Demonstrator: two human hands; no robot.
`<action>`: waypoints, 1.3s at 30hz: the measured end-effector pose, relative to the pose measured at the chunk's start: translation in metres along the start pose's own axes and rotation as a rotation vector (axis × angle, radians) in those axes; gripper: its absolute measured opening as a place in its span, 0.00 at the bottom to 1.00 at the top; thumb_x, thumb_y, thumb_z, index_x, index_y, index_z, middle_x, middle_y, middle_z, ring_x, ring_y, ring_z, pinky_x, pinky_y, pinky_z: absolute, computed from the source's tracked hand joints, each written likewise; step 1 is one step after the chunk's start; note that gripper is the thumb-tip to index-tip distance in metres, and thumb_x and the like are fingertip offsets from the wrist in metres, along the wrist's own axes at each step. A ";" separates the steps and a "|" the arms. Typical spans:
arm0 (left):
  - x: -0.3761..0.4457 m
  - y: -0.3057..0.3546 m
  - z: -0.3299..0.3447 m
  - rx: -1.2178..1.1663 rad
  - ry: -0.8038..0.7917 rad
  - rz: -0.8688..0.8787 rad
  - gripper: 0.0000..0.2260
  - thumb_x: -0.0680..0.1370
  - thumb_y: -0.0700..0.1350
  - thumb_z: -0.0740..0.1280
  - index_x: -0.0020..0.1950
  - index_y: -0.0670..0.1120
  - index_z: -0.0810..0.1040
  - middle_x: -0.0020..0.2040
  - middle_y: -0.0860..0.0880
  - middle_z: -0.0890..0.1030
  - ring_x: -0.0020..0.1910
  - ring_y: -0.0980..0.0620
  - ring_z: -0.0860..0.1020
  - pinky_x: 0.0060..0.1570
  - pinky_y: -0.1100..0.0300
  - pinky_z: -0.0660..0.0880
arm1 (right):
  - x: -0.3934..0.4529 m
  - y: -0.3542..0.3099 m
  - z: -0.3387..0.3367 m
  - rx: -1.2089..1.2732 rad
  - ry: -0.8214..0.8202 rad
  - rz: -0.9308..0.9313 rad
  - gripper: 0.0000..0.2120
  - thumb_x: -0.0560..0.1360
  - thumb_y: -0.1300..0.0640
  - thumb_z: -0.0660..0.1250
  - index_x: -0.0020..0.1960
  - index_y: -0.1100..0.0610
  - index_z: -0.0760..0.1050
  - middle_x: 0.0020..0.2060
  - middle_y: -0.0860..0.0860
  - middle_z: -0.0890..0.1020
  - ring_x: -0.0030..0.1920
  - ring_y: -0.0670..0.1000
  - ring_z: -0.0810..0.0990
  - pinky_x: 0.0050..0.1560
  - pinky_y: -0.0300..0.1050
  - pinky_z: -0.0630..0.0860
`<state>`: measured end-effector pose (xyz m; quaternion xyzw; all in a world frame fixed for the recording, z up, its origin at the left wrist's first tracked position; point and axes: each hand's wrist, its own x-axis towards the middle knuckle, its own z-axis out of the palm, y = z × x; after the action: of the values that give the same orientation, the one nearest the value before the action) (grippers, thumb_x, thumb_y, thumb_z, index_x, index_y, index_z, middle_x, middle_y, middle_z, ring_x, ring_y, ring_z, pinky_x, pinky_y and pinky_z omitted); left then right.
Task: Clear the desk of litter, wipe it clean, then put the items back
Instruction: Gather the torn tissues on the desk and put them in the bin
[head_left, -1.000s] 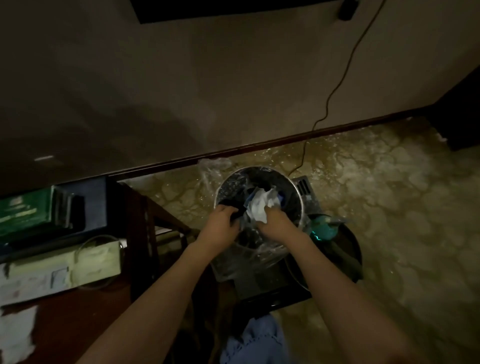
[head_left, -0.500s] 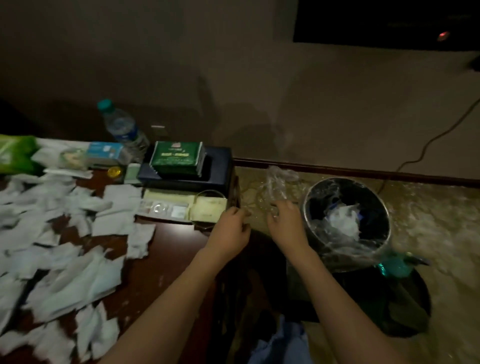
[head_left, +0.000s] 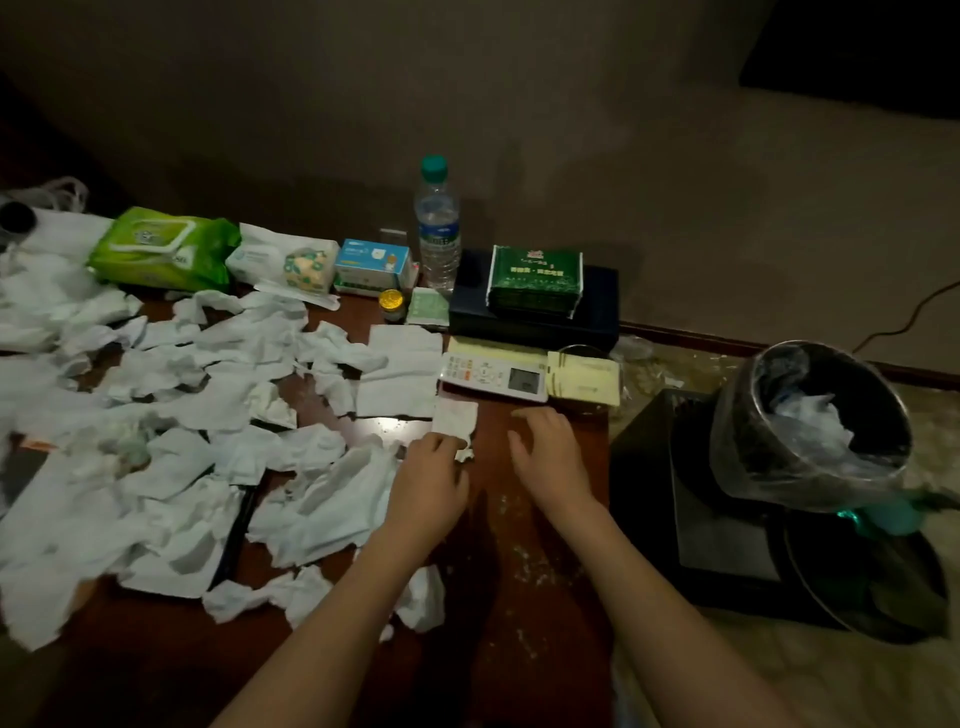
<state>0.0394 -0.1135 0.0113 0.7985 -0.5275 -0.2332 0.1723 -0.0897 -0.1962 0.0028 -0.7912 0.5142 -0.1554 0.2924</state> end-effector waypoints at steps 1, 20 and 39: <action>-0.002 -0.011 -0.004 0.003 0.002 -0.008 0.16 0.78 0.41 0.62 0.65 0.45 0.74 0.62 0.46 0.74 0.62 0.47 0.70 0.59 0.57 0.67 | 0.002 -0.008 0.009 -0.032 -0.041 0.003 0.14 0.78 0.60 0.63 0.63 0.60 0.73 0.59 0.55 0.76 0.61 0.54 0.71 0.61 0.44 0.67; -0.003 -0.084 0.001 0.164 -0.046 -0.165 0.26 0.76 0.59 0.64 0.70 0.49 0.65 0.69 0.45 0.65 0.68 0.45 0.63 0.63 0.53 0.67 | 0.037 -0.027 0.083 -0.315 -0.353 0.146 0.17 0.78 0.62 0.59 0.66 0.57 0.67 0.58 0.58 0.71 0.56 0.60 0.73 0.49 0.50 0.70; 0.023 -0.057 -0.022 -0.128 0.051 -0.052 0.09 0.76 0.35 0.62 0.56 0.40 0.72 0.57 0.43 0.68 0.45 0.50 0.69 0.43 0.61 0.67 | 0.016 -0.039 0.051 0.081 -0.145 0.432 0.10 0.74 0.65 0.66 0.54 0.63 0.69 0.57 0.56 0.69 0.58 0.54 0.71 0.47 0.35 0.64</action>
<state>0.1025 -0.1118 -0.0047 0.8049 -0.4861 -0.2505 0.2305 -0.0267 -0.1837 -0.0130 -0.6593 0.6428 -0.0525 0.3864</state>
